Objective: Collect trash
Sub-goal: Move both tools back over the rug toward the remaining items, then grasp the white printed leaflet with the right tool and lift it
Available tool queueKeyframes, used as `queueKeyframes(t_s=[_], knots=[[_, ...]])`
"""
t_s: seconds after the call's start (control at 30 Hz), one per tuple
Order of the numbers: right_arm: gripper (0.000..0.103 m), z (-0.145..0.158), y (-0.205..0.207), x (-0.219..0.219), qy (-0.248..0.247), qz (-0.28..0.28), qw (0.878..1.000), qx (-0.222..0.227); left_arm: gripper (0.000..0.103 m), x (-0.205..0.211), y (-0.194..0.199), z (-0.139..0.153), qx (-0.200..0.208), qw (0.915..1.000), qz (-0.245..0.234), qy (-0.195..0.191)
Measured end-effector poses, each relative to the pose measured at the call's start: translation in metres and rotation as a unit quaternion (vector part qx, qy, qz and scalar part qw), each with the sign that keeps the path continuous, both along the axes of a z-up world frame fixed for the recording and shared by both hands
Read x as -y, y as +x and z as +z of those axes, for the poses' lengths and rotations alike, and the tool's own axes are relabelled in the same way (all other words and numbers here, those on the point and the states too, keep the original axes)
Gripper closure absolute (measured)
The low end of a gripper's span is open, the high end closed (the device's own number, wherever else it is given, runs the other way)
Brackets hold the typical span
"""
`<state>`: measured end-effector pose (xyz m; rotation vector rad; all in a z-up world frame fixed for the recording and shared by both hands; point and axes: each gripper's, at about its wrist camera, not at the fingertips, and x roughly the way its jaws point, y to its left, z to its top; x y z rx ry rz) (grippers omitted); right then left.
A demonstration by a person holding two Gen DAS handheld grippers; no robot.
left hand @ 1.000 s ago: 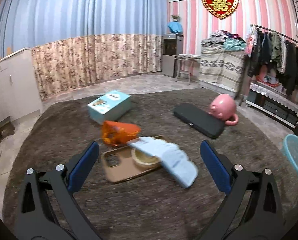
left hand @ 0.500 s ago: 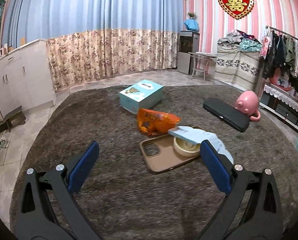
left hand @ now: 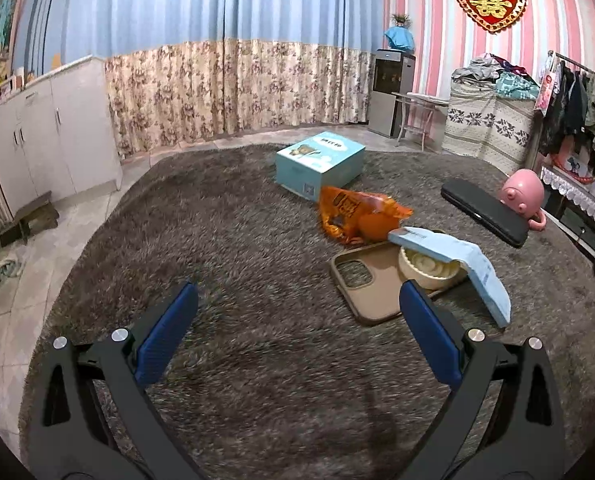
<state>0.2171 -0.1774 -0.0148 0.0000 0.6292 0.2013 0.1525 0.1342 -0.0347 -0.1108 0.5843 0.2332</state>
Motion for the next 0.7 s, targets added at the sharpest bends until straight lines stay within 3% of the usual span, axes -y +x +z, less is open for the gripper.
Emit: queueKeyframes(t_s=[0.23,0.5,0.53,0.6,0.67,0.7], knots=[[0.007,-0.018,0.012,-0.063,-0.013,0.112,0.993,-0.021,0.006,-0.023,-0.003,0.004,0.011,0.9998,0.016,0.009],[0.01,-0.044,0.041,-0.111,-0.03,0.188,0.979,-0.071,0.006,-0.041,-0.002,-0.005,0.003,0.9993,0.023,-0.028],[0.015,-0.048,0.044,-0.114,-0.025,0.195,0.977,-0.082,0.006,-0.042,-0.002,-0.005,0.002,0.9993,0.022,-0.031],[0.039,-0.055,0.048,-0.119,-0.023,0.205,0.974,-0.097,0.006,-0.042,-0.001,-0.006,0.0,0.9992,0.021,-0.033],[0.041,-0.055,0.047,-0.119,-0.022,0.21,0.973,-0.095,0.006,-0.039,0.002,-0.007,-0.005,0.9993,0.018,-0.031],[0.05,-0.054,0.046,-0.118,-0.016,0.215,0.972,-0.094,0.006,-0.037,0.004,-0.008,-0.008,0.9995,0.015,-0.027]])
